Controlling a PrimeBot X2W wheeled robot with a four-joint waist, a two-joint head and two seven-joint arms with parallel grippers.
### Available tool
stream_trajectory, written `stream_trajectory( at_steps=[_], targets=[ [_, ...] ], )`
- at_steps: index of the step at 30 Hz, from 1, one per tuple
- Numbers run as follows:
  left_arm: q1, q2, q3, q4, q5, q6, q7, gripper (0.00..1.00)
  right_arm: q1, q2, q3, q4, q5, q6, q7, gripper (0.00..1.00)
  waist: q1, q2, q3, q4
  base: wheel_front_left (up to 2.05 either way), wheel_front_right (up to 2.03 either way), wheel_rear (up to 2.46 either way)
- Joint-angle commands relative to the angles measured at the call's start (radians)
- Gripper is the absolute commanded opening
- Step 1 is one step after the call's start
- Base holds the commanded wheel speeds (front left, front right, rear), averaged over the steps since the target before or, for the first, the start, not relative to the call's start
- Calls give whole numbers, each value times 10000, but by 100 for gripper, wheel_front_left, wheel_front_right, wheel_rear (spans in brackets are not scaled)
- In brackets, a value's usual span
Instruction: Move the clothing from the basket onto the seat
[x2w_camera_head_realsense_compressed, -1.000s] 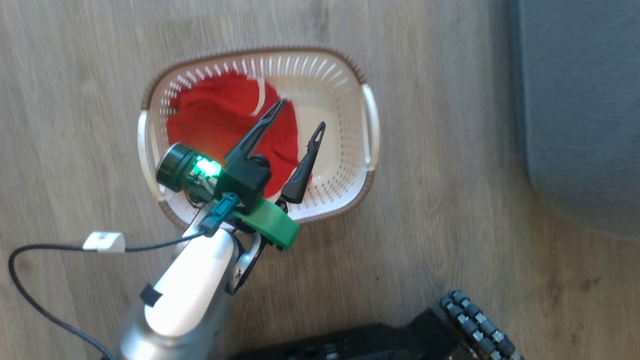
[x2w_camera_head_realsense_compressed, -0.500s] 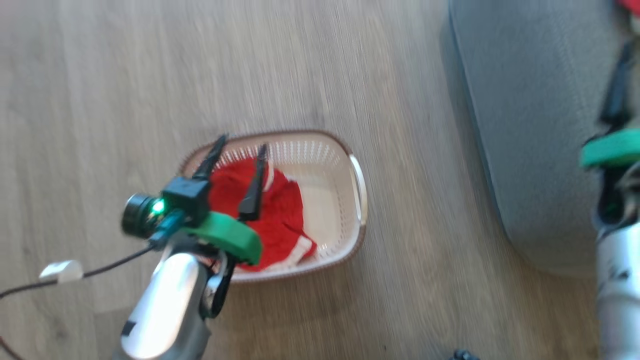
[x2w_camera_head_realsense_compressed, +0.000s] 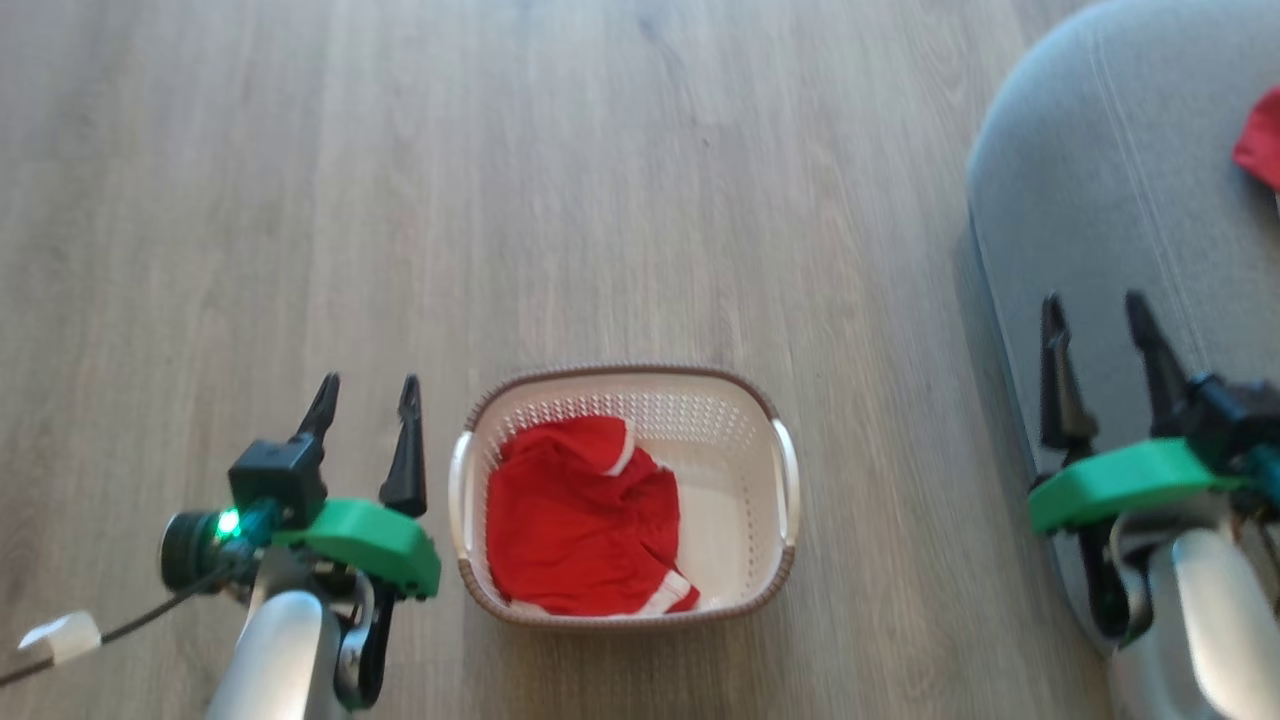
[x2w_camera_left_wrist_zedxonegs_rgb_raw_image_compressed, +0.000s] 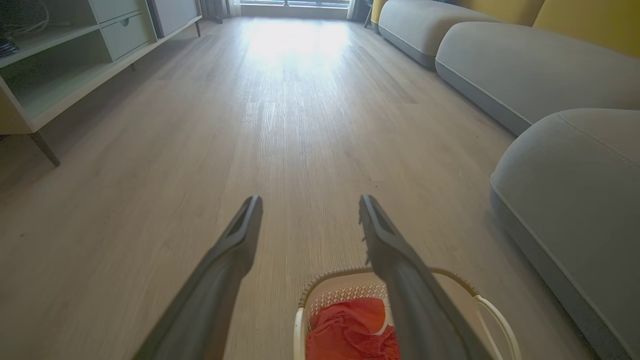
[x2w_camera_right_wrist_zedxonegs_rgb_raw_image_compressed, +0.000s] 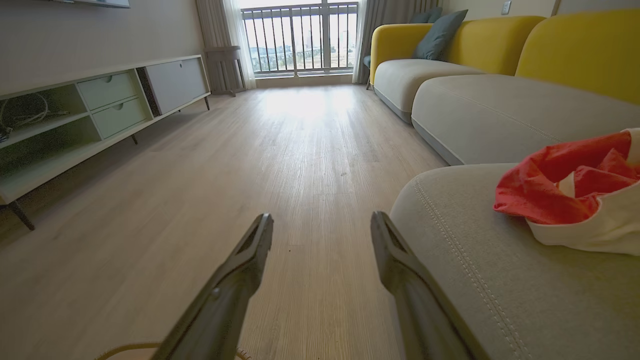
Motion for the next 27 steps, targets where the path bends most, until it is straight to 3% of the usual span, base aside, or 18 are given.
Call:
stream_trajectory(
  at_steps=[1,11,27],
  targets=[
    [-22,23,479,-237,91,-13,-97,100,108,36,249,-371,-229,-2,-66,100,1,0,-336,285,0,0,0],
    [428,-116,1060,-30,414,-246,-97,100,1218,402,73,-398,-1188,-2,-66,100,1,0,-889,458,0,0,0],
    [522,-164,1219,9,418,-333,-97,100,1293,429,294,-234,-875,-2,-66,100,1,0,-988,296,0,0,0]
  ],
)
